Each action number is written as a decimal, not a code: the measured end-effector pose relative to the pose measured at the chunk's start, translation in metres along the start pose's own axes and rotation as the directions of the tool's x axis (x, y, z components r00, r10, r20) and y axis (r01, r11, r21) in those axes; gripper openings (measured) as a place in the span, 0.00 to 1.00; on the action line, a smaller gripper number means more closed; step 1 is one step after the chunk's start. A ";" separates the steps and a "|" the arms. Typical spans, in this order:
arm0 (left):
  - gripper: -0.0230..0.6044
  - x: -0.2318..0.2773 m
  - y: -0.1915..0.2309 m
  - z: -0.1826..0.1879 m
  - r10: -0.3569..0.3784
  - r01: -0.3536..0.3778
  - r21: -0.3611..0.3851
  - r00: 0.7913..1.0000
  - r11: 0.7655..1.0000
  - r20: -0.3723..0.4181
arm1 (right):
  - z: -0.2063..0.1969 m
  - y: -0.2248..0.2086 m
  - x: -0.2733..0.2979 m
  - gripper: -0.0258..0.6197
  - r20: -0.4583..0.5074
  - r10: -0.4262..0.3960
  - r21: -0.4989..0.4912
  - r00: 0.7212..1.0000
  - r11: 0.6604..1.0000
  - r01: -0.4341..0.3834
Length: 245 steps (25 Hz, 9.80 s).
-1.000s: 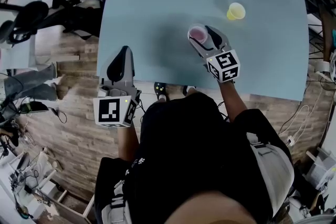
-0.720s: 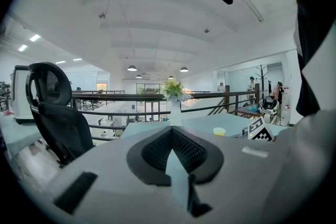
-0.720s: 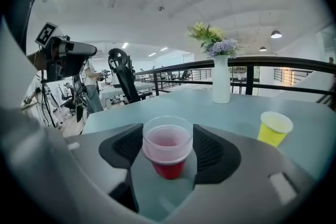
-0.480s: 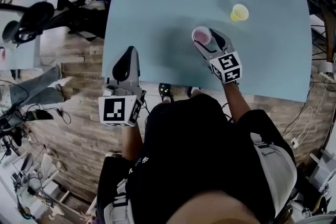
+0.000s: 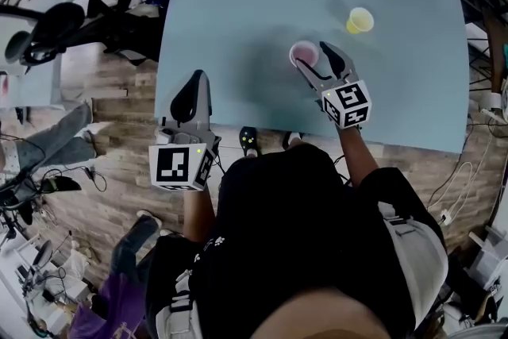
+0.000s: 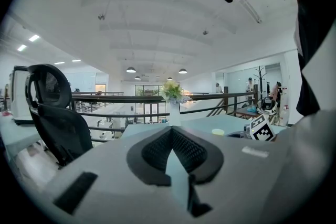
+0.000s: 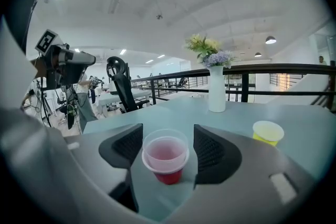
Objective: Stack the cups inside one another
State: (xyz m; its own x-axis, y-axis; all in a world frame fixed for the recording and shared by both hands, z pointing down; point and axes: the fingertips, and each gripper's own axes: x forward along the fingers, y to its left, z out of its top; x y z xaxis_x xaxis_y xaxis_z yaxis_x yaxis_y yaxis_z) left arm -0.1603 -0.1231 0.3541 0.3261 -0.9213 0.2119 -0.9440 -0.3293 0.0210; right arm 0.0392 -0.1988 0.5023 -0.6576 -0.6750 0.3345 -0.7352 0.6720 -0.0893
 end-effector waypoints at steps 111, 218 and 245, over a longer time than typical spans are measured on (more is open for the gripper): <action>0.02 0.061 -0.052 -0.003 0.005 -0.004 0.016 0.998 1.000 -0.059 | 0.005 -0.167 -0.023 0.59 0.019 -0.197 0.055 0.980 0.979 0.196; 0.02 0.012 -0.015 0.002 -0.082 0.084 -0.039 0.995 0.996 0.049 | 0.037 -0.001 -0.023 0.45 0.078 -0.016 0.030 0.997 0.999 0.013; 0.02 0.048 -0.061 0.009 -0.291 0.292 -0.002 0.955 0.956 0.060 | 0.076 -0.008 -0.100 0.06 0.292 -0.165 0.096 0.942 0.985 0.142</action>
State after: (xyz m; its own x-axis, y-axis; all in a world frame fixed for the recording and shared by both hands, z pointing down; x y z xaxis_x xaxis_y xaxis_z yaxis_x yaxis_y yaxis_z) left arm -0.0863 -0.1491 0.3543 0.5894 -0.7961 0.1372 -0.8078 -0.5835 0.0840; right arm 0.0981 -0.1597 0.3988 -0.5465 -0.8356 0.0561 -0.8337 0.5365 -0.1307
